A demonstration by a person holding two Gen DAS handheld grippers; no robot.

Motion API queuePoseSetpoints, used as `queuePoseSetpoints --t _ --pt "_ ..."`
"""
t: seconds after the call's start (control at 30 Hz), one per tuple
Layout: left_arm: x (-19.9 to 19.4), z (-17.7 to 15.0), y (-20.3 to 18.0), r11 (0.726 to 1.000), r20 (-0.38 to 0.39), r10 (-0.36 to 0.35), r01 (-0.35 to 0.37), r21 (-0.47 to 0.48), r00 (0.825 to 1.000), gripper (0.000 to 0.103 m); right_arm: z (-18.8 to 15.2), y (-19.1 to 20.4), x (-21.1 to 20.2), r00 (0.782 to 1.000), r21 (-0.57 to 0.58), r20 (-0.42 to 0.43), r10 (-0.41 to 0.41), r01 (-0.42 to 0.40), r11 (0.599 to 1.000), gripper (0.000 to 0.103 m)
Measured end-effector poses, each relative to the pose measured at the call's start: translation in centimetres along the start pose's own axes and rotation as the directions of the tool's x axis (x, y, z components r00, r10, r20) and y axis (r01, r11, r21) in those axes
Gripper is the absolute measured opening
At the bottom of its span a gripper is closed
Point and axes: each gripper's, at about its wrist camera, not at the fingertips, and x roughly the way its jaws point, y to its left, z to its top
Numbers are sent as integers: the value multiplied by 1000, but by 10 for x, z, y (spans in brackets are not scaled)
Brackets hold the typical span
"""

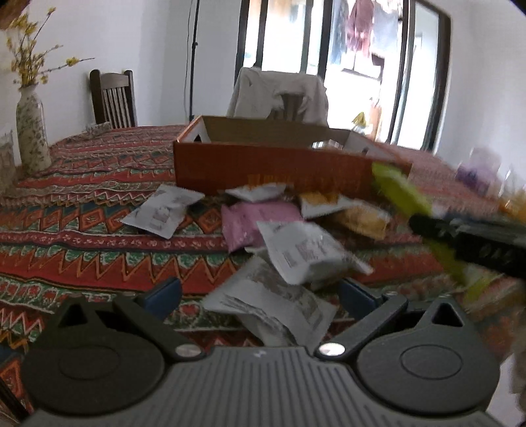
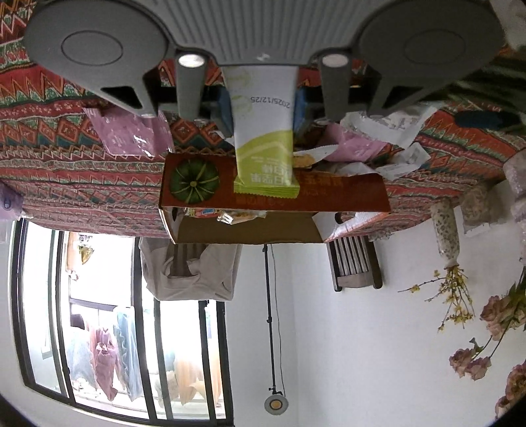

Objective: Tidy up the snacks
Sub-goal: 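Grasp a white wrapped packet with the left tool while the right holds the bar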

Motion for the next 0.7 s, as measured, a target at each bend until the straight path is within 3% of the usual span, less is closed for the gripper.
queuePoseSetpoints --t 0.17,0.4,0.7 --pt "15 -2 -5 997 -50 78 -78 -4 996 103 -2 -2 -6 1000 6 7 7 -7 1000 36" --pt "8 -4 21 984 -69 154 -159 -78 986 103 -6 -4 -7 1000 18 1 11 -11 1000 37" --pt "1 7 48 963 -70 181 -192 -190 981 103 -7 -2 -8 1000 17 4 12 -12 1000 37"
